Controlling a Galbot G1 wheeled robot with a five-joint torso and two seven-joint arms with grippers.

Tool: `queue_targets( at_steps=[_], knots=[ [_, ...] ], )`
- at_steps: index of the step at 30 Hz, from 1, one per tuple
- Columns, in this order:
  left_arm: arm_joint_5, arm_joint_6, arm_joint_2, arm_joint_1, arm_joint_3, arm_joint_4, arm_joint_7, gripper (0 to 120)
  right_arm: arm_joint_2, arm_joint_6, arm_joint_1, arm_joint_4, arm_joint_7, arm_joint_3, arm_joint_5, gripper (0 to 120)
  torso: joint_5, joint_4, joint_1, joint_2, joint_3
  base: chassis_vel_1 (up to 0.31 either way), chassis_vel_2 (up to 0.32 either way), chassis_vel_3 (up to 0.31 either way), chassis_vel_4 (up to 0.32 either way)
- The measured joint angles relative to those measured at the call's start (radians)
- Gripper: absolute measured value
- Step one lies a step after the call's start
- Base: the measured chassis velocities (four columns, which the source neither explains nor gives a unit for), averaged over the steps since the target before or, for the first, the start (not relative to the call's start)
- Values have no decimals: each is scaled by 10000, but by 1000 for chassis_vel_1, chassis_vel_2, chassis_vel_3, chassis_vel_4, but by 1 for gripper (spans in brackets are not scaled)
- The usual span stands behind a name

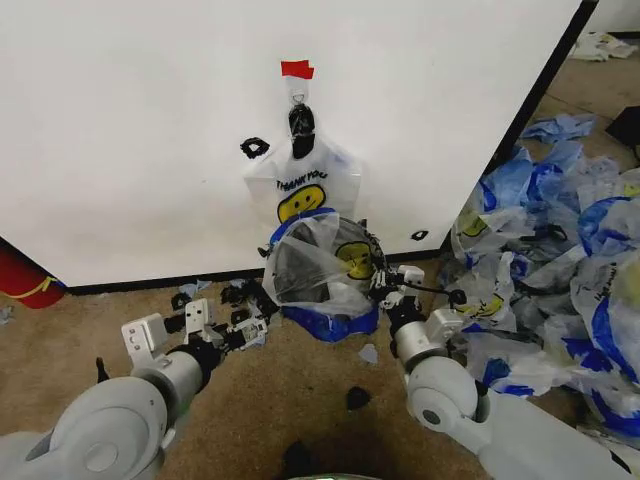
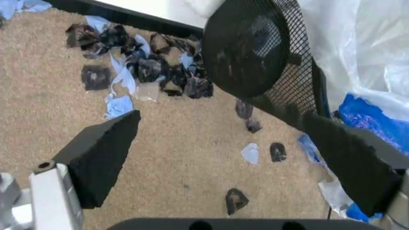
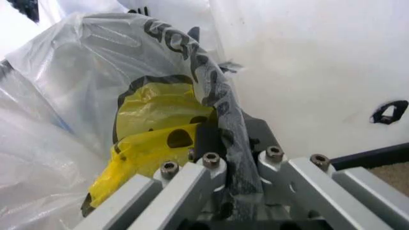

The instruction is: Pick up the garbage bag from the wall and place it over the trash bin.

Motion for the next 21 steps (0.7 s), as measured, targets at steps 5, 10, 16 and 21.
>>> queue_targets(
  at_steps=[5, 10, 16, 21],
  knots=[
    [-114, -9, -210, -42, -49, 2, 46, 100, 82, -29, 83, -117, 48, -39, -58, 0, 1, -1, 0, 0, 0, 0, 0, 0, 0],
    [-289, -124, -510, -29, -50, 3, 77, 100, 264, -102, 212, -120, 179, -131, -23, 0, -1, 1, 0, 0, 0, 0, 0, 0, 0],
    [-343, -375, -961, 26, -44, 4, 333, 100, 425, -152, 275, -110, 239, -235, 33, 0, 0, 0, 0, 0, 0, 0, 0, 0, 0],
    [-215, -459, -1062, 55, -18, 4, 429, 100, 445, -165, 237, -106, 241, -272, 17, 0, 0, 0, 0, 0, 0, 0, 0, 0, 0]
  ],
)
